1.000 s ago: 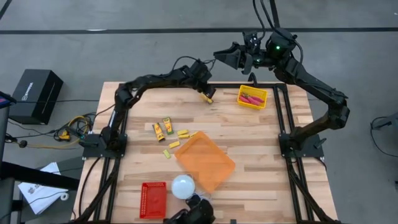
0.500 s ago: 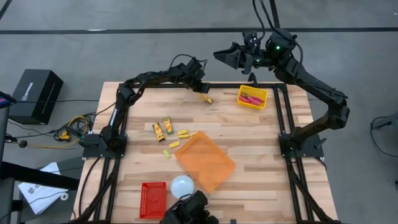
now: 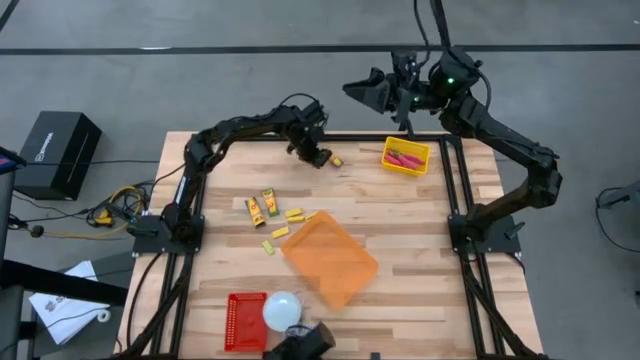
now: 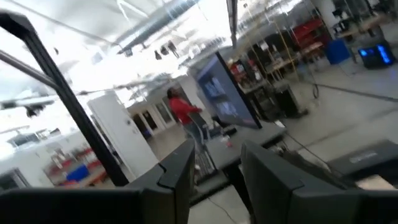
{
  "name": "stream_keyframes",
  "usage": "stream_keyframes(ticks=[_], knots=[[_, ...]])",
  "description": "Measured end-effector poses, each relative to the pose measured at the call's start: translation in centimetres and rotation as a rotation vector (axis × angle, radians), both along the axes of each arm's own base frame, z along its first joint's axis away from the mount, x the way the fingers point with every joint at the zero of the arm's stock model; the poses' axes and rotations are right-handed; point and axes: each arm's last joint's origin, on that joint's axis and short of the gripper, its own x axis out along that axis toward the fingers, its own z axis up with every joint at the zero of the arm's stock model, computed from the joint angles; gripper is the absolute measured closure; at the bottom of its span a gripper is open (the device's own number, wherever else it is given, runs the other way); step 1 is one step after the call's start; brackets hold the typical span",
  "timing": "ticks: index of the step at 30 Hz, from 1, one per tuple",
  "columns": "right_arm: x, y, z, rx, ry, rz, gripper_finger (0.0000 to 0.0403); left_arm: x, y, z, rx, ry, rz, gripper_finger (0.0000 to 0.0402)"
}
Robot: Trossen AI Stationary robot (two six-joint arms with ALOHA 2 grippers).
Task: Pick & Place School Supplies
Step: Move the crayon pack to the middle left of the table
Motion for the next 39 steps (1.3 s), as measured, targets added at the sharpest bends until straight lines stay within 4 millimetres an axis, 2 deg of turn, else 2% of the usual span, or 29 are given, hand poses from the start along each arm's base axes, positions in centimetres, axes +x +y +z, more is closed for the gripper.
stream_keyframes(ticks=[4,8,9,12,14,16,18,19,21,25,27,30,33,39], knots=[[0.1,-0.4,-1.4,-0.019,0.128,-0.034,0.028,1.2,-1.6,6.5,0.145,-0.278,-0.034,0.0401],[-0.3,-1.6,-2.7,-0.08,0.243,-0.176,0.029,-0.6,-2.6,13.9,0.329,-0.499,-0.037,0.0401],[-0.5,-2.0,-3.1,-0.085,0.288,-0.22,0.0298,-1.7,-3.0,16.0,0.376,-0.544,-0.037,0.0401],[-1.6,-3.3,-5.0,-0.049,0.474,-0.269,0.0348,-5.2,-4.0,20.8,0.495,-0.626,-0.014,0.0401],[-1.9,-4.4,-7.0,-0.009,0.608,-0.285,0.0387,-7.8,-4.9,23.1,0.558,-0.658,0.017,0.0401],[-1.9,-5.1,-9.5,0.031,0.739,-0.295,0.0394,-10.6,-5.7,24.9,0.601,-0.691,0.054,0.0401],[-0.9,-6.0,-12.4,0.06,0.844,-0.284,0.04,-13.3,-6.6,26.5,0.632,-0.727,0.107,0.0401],[-0.2,-6.4,-13.6,0.059,0.857,-0.288,0.0401,-14.6,-7.2,27.1,0.651,-0.739,0.133,0.0401],[0.9,-7.0,-17.2,0.114,0.977,-0.258,0.0402,-17.1,-8.5,27.9,0.682,-0.759,0.175,0.0401],[3.9,-9.3,-24.0,0.191,1.111,-0.246,0.0403,-21.3,-11.6,29.0,0.727,-0.822,0.216,0.0401],[5.1,-10.3,-26.3,0.221,1.148,-0.249,0.0403,-23.1,-13.1,29.2,0.746,-0.85,0.245,0.0401],[6.7,-11.7,-28.3,0.235,1.197,-0.279,0.0403,-25.6,-15.0,29.3,0.772,-0.884,0.297,0.0401],[8.2,-12.9,-29.0,0.253,1.223,-0.282,0.0403,-27.4,-16.5,29.1,0.784,-0.909,0.335,0.0401],[9.5,-15.0,-31.2,0.257,1.471,-0.271,0.0403,-28.9,-17.8,27.9,0.777,-0.908,0.359,0.0401]])
